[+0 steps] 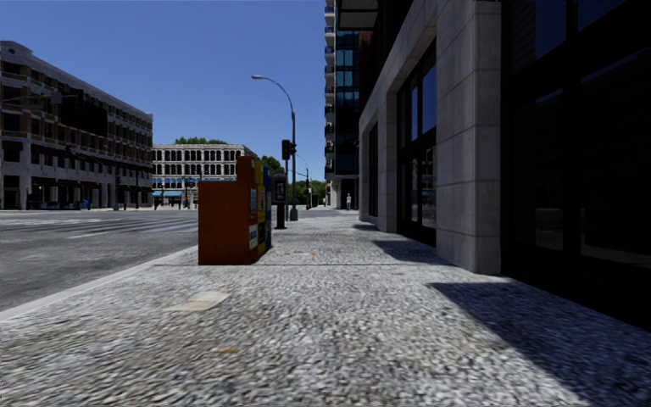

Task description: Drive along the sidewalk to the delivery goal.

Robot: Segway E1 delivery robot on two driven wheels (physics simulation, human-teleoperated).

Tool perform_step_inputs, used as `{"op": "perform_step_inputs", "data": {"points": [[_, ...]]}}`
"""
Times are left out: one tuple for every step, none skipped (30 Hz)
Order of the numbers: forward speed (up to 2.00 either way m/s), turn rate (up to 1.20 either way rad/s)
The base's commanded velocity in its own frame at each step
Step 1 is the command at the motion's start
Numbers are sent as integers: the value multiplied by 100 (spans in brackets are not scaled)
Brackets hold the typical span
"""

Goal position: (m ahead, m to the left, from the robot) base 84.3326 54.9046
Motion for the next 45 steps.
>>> {"op": "perform_step_inputs", "data": {"points": [[200, 0], [200, 0], [200, 0], [200, 0], [200, 0], [200, 0], [200, 0], [200, 0], [200, 0], [200, 0], [200, 0], [200, 0], [200, 0], [200, 0], [200, 0], [200, 0], [200, 0], [200, 0], [200, 0], [200, 0], [200, 0], [200, 0], [200, 0], [200, 0], [200, 0], [200, 0], [200, 0], [200, 0], [200, 0], [200, 0], [200, 0], [200, 0], [200, 0], [200, 0], [200, 0], [200, 0], [200, 0], [200, 0], [200, 0], [200, 0], [200, 0], [200, 0], [200, 0], [200, 0], [200, 0]]}}
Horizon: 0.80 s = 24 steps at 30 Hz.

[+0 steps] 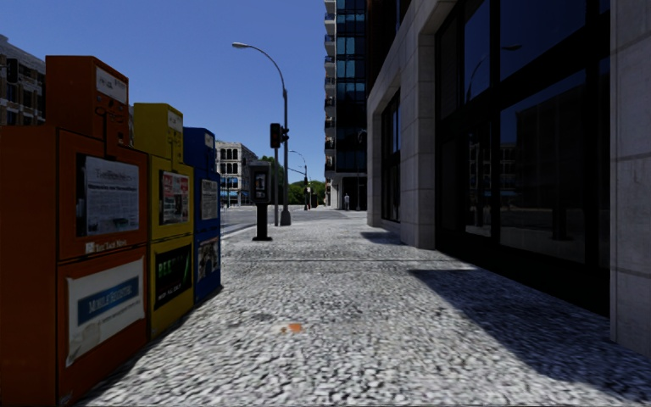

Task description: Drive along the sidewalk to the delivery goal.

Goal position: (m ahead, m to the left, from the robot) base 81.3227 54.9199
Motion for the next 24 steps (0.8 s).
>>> {"op": "perform_step_inputs", "data": {"points": [[200, 0], [200, 0], [200, 0], [200, 0], [200, 0], [200, 0], [200, 0], [200, 0], [200, 0], [200, 0], [200, 0], [200, 0], [200, 0], [200, 0], [200, 0], [200, 0], [200, 0], [200, 0], [200, 0], [200, 0], [200, 0], [200, 0], [200, 0], [200, 0]]}}
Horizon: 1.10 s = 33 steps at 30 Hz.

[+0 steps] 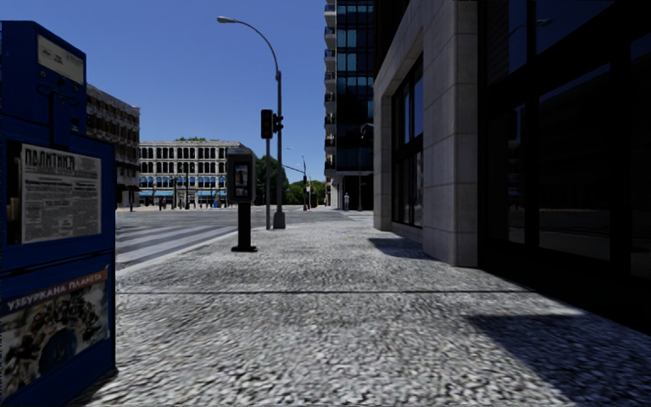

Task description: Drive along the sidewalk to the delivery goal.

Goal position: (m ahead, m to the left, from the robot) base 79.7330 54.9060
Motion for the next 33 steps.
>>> {"op": "perform_step_inputs", "data": {"points": [[200, 0], [200, 0], [200, 0], [200, 0], [200, 0], [200, 0], [200, 0], [200, 0], [200, 0], [200, 0], [200, 0], [200, 0], [200, 0], [200, 0], [200, 0], [200, 0], [200, 0], [200, 0], [200, 0], [200, 0], [200, 0], [200, 0], [200, 0], [200, 0], [200, 0], [200, 0], [200, 0], [200, 0], [200, 0], [200, 0], [200, 0], [200, 0], [200, 0]]}}
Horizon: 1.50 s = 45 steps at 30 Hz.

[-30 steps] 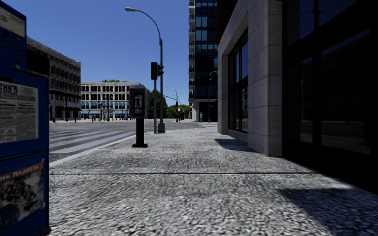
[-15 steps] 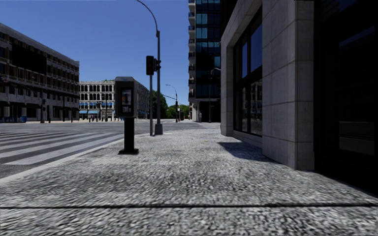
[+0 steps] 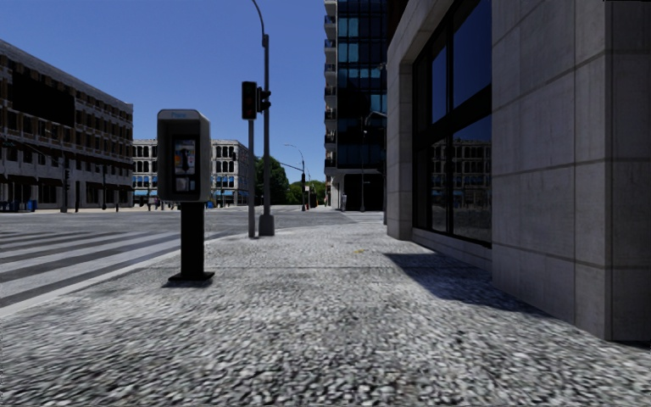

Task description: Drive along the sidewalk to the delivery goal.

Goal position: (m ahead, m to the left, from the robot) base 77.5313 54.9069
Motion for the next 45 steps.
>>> {"op": "perform_step_inputs", "data": {"points": [[200, 0], [200, 0], [200, 0], [200, 0], [200, 0], [200, 0], [200, 0], [200, 0], [200, 0], [200, 0], [200, 0], [200, 0], [200, 0], [200, 0], [200, 0], [200, 0], [200, 0], [200, 0], [200, 0], [200, 0], [200, 0], [200, 0], [200, 0], [200, 0], [200, 0], [200, 0], [200, 8], [200, 17], [200, 17], [200, 24], [200, 33], [200, 38], [200, 40], [200, 40], [200, 44], [200, 48], [200, 54], [200, 59], [200, 59], [200, 62], [200, 63], [200, 63], [200, 63], [200, 63], [200, 63]]}}
